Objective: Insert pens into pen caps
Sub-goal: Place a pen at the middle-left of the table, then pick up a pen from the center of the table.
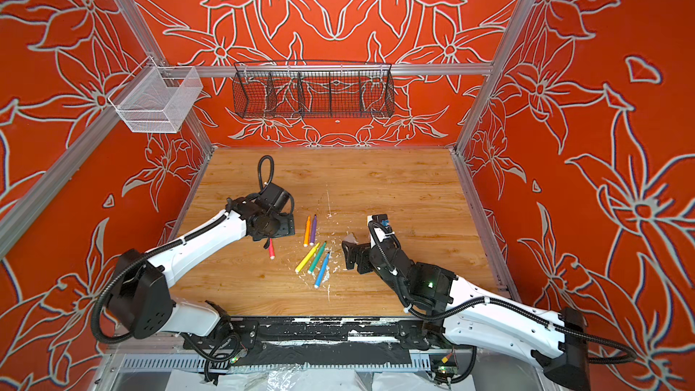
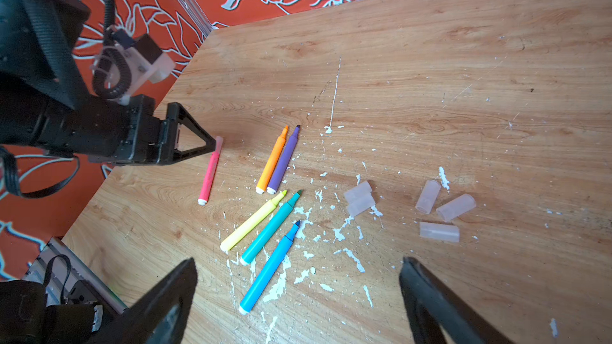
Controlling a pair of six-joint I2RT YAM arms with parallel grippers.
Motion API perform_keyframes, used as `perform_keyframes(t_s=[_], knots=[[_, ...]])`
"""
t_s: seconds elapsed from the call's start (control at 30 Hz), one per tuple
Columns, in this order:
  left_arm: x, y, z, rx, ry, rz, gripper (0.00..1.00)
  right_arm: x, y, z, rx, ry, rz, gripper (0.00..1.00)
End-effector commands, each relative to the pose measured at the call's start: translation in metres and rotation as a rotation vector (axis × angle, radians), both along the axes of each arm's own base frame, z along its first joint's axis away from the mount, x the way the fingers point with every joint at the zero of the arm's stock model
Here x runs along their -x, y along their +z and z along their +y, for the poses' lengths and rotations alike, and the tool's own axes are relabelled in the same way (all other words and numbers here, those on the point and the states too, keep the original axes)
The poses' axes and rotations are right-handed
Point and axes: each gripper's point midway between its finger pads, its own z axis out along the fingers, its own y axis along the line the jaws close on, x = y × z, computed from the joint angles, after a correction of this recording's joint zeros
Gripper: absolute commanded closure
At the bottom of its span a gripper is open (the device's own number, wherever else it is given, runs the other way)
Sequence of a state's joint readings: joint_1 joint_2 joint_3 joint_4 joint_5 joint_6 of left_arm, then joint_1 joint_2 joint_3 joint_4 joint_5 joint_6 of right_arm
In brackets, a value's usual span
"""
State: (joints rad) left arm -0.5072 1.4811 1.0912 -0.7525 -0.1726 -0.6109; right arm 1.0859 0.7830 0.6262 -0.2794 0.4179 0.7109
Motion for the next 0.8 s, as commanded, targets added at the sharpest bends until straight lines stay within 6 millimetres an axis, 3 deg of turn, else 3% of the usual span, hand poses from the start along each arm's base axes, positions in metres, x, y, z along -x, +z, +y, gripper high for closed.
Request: perform_keyframes(t_s=[0.0,0.23,0.53,0.77], knots=[[-0.006,-0.019,-0.025,-0.013,-0.059,0.049,0.22,-0.002,-0.003,-0.002,0.006,-0.008,0.001,0.03],[-0.023,-0.056,-0.045,-0.066,-0.09,0.156,0.34,0.001,-0.008,-0.008,0.022,-0.006,0.008,0.03],[-0.025,-0.07,-0.049,-0.068,-0.092,0.188,0.4,0.005,-0.006,-0.02,0.004,-0.012,-0.006,0.02],[-0.017,-0.084,-0.046,-0.075,-0.087,0.224,0.52,0.008,-0.01,-0.026,-0.006,-0.018,-0.007,0.02]])
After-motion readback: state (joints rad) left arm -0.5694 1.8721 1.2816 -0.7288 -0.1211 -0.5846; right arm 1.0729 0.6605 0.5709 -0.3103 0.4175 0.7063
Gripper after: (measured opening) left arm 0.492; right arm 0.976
